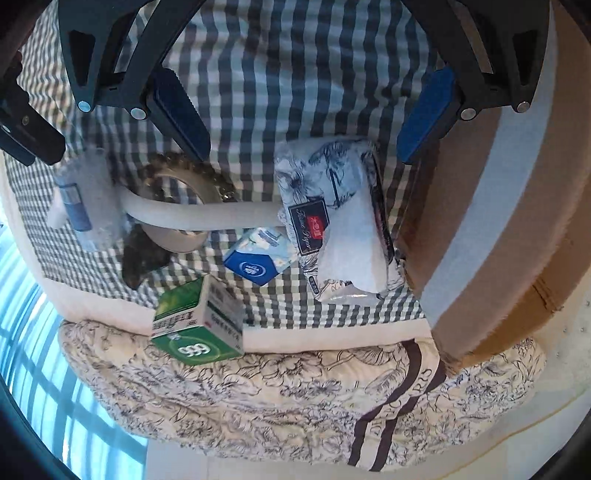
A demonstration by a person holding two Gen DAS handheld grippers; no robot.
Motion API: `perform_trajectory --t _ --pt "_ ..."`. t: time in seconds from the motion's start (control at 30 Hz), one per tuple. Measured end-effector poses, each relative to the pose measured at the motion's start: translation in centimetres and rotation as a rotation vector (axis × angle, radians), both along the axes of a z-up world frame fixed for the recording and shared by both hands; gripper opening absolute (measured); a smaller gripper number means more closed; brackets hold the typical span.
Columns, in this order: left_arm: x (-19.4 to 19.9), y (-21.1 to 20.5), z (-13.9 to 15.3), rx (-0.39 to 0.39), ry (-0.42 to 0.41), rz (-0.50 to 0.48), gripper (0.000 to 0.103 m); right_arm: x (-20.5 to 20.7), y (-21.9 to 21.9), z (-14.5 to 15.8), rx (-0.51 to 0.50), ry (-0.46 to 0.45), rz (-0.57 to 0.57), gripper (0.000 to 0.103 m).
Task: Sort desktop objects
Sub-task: 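Grasp the floral tissue pack with the left tool while the right tool grasps the floss jar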
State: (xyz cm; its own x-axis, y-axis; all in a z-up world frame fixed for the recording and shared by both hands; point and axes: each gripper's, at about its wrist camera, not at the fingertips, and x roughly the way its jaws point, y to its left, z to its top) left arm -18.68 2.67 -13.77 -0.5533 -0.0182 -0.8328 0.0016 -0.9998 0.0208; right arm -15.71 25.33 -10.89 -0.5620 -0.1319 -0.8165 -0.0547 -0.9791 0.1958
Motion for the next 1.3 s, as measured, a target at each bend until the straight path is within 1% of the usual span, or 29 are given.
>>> perform_trajectory --t 0.13,0.23,0.33,0.47,0.57,0.87,0.9,0.93,0.97,1.0,1.03,1.07,1.1,1.13,1.2,1.23,1.27,1.3 --pt "-1.7 -0.2 -1.2 0.009 -0.014 0.018 0.103 -1.5 -0.1 -1.0 0.019 -0.016 0.000 0.099" --pt "-2.8 -0.6 -2.0 0.037 -0.020 0.027 0.103 -2.8 0.0 -1.7 0.034 -0.027 -0.002 0.099" --pt "-3.9 -0.9 -2.9 0.029 -0.031 0.045 0.103 -3.7 0.1 -2.4 0.037 -0.039 -0.003 0.099" --pt "-4.9 -1.4 -3.9 0.044 -0.052 0.060 0.103 -4.7 0.2 -3.3 0.039 -0.051 -0.005 0.099" --pt "-5.3 -1.2 -4.5 0.032 -0.054 0.051 0.103 -5.2 -0.1 -3.6 0.039 -0.042 0.012 0.099" --pt "-7.1 -0.8 -6.0 0.029 -0.055 0.039 0.103 -6.4 -1.5 -4.3 0.125 -0.014 0.040 0.099" --pt "-7.1 -0.8 -6.0 0.032 -0.049 0.034 0.103 -6.4 -1.7 -4.3 0.137 -0.009 0.045 0.098" --pt "-7.0 -0.8 -6.0 0.032 -0.045 0.034 0.103 -6.4 -1.8 -4.4 0.154 -0.004 0.047 0.090" --pt "-7.1 -0.9 -6.1 0.034 -0.049 0.032 0.103 -6.4 -1.9 -4.4 0.178 0.002 0.047 0.084" --pt "-7.1 -0.9 -6.1 0.030 -0.053 0.029 0.101 -6.3 -1.9 -4.5 0.193 0.006 0.048 0.070" --pt "-7.0 -0.9 -6.0 0.024 -0.050 0.027 0.091 -6.3 -1.8 -4.4 0.199 0.005 0.048 0.062" --pt "-7.0 -0.7 -5.9 0.013 -0.047 0.018 0.074 -6.3 -1.5 -4.4 0.194 0.001 0.045 0.062" --pt "-6.8 -0.5 -5.8 -0.006 -0.039 0.006 0.062 -6.3 -1.2 -4.4 0.175 0.000 0.042 0.062" --pt "-6.6 -0.3 -5.5 -0.014 -0.030 -0.002 0.047 -6.2 -1.0 -4.3 0.163 0.000 0.039 0.062" --pt "-6.3 0.1 -5.1 -0.027 -0.027 -0.022 0.039 -5.9 -0.8 -4.1 0.152 0.000 0.031 0.062" --pt "-6.1 0.3 -5.0 -0.035 -0.029 -0.024 0.033 -5.7 -0.8 -4.0 0.146 0.001 0.029 0.062" --pt "-5.8 0.4 -4.7 -0.047 -0.029 -0.029 0.030 -5.4 -0.6 -3.9 0.138 0.001 0.025 0.062" --pt "-5.5 0.3 -4.5 -0.048 -0.021 -0.026 0.029 -5.1 -0.5 -3.7 0.133 0.004 0.021 0.062"
